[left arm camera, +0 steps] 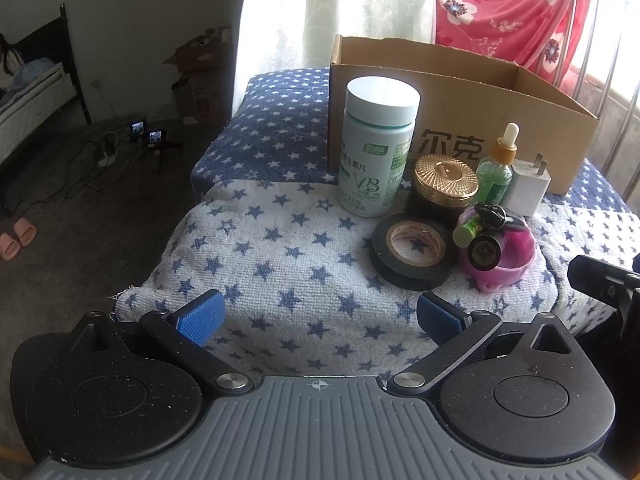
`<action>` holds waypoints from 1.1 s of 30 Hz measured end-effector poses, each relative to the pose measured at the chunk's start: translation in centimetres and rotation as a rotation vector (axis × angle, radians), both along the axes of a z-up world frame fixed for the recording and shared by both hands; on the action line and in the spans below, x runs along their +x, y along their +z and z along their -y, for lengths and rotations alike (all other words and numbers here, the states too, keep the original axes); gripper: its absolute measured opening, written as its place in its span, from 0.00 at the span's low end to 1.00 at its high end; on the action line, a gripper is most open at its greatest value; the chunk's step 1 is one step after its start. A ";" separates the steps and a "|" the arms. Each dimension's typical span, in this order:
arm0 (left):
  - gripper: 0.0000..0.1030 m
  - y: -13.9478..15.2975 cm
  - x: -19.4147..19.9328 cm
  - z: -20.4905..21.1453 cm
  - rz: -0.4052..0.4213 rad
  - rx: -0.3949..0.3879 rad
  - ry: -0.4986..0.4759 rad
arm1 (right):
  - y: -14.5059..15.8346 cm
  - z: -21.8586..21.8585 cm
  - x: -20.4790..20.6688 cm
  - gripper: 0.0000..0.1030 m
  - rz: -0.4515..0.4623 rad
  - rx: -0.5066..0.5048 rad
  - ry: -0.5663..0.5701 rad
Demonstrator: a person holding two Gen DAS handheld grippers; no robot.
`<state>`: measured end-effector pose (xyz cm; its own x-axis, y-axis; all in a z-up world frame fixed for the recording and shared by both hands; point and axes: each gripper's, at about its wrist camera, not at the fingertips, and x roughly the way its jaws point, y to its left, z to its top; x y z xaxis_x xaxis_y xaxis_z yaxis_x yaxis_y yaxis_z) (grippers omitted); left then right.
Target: Organize rigid objects
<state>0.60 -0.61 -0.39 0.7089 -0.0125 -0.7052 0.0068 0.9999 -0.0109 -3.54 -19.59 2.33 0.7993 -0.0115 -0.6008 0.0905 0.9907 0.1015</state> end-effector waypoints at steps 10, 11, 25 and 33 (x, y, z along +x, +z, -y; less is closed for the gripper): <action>0.99 0.2 -0.3 1.1 0.126 -0.046 -0.171 | -0.5 3.2 -0.5 1.00 0.158 0.101 -0.014; 0.98 0.1 -0.3 1.3 0.133 -0.056 -0.197 | -0.5 3.5 -0.3 1.00 0.169 0.119 -0.008; 0.56 -0.6 1.3 4.4 0.150 -0.077 -0.428 | -2.1 5.7 5.9 0.64 -0.071 0.563 0.213; 0.32 -1.3 2.0 5.1 0.102 -0.106 -0.454 | -3.8 5.6 9.1 0.50 -0.280 0.715 0.222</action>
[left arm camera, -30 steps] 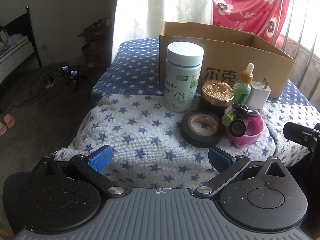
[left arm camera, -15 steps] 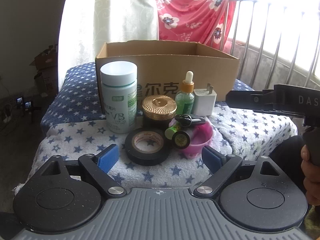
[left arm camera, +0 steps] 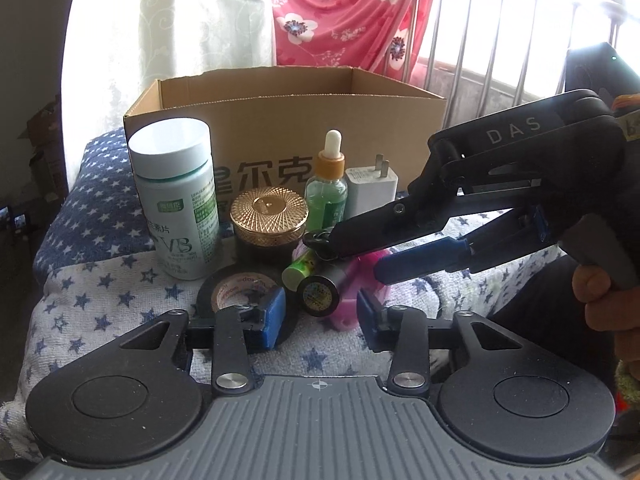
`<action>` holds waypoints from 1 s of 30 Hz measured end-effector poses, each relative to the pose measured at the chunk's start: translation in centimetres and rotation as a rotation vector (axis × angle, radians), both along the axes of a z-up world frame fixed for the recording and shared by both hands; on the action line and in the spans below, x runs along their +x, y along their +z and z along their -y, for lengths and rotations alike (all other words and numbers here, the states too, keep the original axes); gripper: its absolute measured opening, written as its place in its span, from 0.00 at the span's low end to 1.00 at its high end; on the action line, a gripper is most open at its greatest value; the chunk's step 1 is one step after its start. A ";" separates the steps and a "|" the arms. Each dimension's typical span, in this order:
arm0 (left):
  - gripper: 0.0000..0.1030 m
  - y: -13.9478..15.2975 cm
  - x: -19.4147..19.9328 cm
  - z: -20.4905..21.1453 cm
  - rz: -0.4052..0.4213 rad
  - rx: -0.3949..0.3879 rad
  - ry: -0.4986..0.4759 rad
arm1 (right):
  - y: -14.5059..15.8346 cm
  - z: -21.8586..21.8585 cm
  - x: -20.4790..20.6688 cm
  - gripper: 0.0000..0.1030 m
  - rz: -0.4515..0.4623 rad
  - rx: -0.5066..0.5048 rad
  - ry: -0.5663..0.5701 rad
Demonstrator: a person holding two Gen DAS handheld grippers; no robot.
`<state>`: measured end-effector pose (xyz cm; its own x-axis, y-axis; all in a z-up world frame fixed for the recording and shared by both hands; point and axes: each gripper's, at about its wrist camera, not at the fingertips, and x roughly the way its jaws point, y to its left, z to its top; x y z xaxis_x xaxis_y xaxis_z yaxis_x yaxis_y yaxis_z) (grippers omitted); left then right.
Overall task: Organize rigid objects
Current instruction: 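Lower the right tool and grasp the black cylinder beside the pink cap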
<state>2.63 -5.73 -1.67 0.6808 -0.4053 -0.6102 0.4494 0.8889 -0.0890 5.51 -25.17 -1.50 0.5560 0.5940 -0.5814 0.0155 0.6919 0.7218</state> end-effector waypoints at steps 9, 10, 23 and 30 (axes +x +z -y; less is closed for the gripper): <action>0.22 0.0 0.2 0.3 -0.024 -0.058 -0.055 | -0.7 0.1 1.8 0.45 -0.116 0.025 -0.003; 0.22 -0.1 0.2 0.5 -0.024 -0.057 -0.057 | -0.8 0.1 2.0 0.45 -0.128 0.028 -0.004; 0.20 0.2 1.1 0.6 -0.048 -0.044 -0.039 | -0.6 -0.9 3.9 0.40 -0.222 -0.044 0.028; 0.20 0.6 0.4 0.6 -0.040 -0.039 -0.038 | -0.7 -0.2 2.8 0.35 -0.217 0.014 -0.004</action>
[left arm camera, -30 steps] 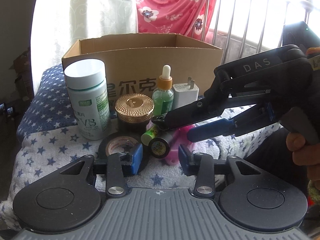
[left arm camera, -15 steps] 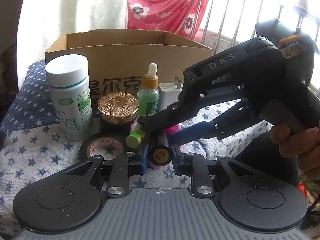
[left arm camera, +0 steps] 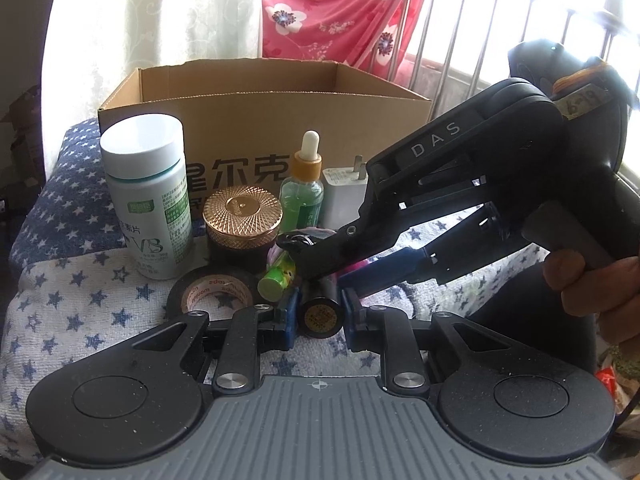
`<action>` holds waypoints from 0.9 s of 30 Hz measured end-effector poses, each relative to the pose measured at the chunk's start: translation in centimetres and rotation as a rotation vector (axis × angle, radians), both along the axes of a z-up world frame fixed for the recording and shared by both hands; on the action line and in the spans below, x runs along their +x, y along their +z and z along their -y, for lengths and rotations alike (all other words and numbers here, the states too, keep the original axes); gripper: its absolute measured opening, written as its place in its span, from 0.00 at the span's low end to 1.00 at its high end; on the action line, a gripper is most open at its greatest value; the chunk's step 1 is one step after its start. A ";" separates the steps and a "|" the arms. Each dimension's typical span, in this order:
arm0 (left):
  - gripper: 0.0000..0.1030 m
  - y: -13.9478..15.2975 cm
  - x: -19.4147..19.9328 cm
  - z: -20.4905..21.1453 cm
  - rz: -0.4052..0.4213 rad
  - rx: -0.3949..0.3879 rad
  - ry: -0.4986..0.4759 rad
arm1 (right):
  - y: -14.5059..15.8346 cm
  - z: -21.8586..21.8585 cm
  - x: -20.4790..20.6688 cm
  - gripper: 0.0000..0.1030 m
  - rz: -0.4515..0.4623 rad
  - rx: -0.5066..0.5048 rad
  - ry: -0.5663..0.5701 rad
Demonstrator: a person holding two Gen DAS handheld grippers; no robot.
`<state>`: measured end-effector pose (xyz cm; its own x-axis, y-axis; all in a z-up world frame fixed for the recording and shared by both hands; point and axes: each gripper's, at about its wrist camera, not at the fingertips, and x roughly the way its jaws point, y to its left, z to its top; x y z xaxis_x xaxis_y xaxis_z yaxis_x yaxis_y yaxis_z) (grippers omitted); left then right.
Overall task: Organize rigid objects
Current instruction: 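Lower the right tool and grasp the black cylinder beside the pink cap, then carry the black cylinder into the cardboard box and open the right tool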
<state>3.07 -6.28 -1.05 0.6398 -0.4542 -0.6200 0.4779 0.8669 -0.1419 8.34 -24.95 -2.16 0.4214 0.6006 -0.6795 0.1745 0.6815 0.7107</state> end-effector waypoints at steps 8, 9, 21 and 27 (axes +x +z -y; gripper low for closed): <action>0.20 0.9 -1.7 -0.1 0.025 0.008 0.005 | 0.4 0.4 -1.9 0.33 0.021 0.065 -0.022; 0.20 1.0 -2.0 -0.1 0.028 0.008 0.007 | 0.4 0.4 -2.1 0.33 0.023 0.070 -0.023; 0.20 5.6 -4.6 -1.4 0.203 0.004 0.051 | 6.3 -1.3 -4.3 0.33 0.220 0.058 0.013; 0.20 10.2 -0.1 -2.8 0.260 -0.015 0.075 | 12.4 -2.5 -0.2 0.33 0.348 0.009 0.075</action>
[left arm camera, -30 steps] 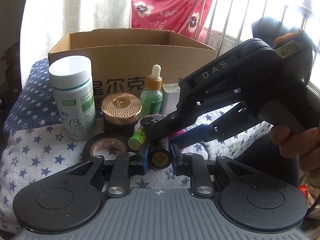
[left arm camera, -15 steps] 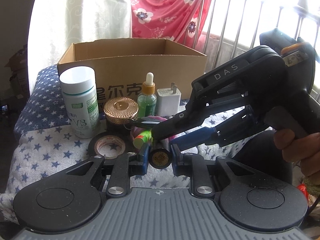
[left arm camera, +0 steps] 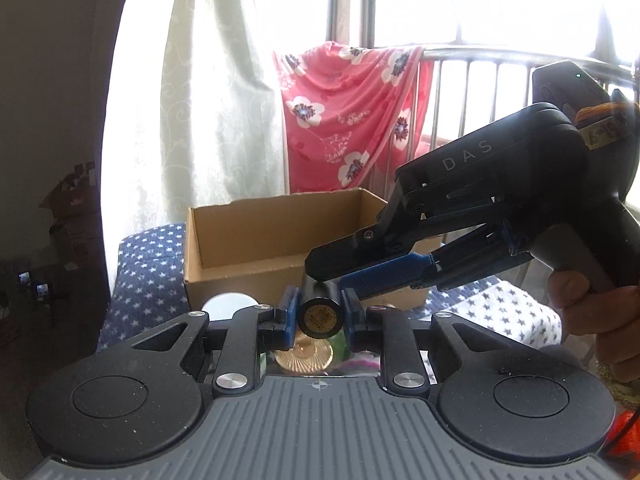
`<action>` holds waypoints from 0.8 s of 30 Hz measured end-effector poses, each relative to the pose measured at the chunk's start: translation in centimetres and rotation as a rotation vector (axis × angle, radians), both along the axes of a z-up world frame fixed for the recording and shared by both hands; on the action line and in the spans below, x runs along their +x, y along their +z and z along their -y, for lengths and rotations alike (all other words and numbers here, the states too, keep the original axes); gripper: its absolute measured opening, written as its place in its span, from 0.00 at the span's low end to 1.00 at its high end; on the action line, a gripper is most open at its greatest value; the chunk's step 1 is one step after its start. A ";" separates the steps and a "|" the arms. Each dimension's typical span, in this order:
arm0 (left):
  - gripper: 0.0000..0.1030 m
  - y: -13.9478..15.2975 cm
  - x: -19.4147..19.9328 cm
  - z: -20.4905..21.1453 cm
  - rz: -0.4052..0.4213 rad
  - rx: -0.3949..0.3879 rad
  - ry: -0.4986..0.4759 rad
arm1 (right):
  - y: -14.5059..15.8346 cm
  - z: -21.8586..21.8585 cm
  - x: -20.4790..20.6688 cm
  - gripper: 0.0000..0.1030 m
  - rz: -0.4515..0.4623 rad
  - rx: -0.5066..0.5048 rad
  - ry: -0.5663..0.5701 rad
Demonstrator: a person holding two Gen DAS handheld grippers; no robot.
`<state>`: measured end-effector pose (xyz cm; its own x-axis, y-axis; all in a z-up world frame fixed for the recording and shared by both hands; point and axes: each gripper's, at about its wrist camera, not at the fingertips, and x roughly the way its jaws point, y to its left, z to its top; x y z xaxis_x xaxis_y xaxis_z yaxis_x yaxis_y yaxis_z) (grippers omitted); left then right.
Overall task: Organize rigid objects
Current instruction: 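Carry the black cylinder into the cardboard box and open the right tool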
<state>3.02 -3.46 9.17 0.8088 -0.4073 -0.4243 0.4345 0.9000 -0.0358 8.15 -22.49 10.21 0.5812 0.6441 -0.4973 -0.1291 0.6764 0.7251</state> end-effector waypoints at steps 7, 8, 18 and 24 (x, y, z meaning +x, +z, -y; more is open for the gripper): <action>0.20 1.8 10.8 -0.1 -0.136 -0.016 -0.001 | 2.3 0.8 10.1 0.32 -0.072 0.001 0.036; 0.20 1.5 12.4 0.1 -0.164 -0.007 0.002 | 2.0 1.0 11.7 0.32 -0.098 0.008 0.042; 0.20 -2.0 21.9 2.0 -0.307 0.188 0.050 | -3.6 1.1 23.7 0.32 -0.283 -0.092 0.036; 0.20 -3.0 25.7 2.4 -0.405 0.287 0.068 | -5.5 0.8 26.5 0.33 -0.362 -0.106 0.028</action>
<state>28.73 -5.87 6.21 0.5766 -0.1798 -0.7970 0.3765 0.9242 0.0638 34.63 -23.29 4.72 0.3390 0.5913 -0.7317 0.1032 0.7497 0.6537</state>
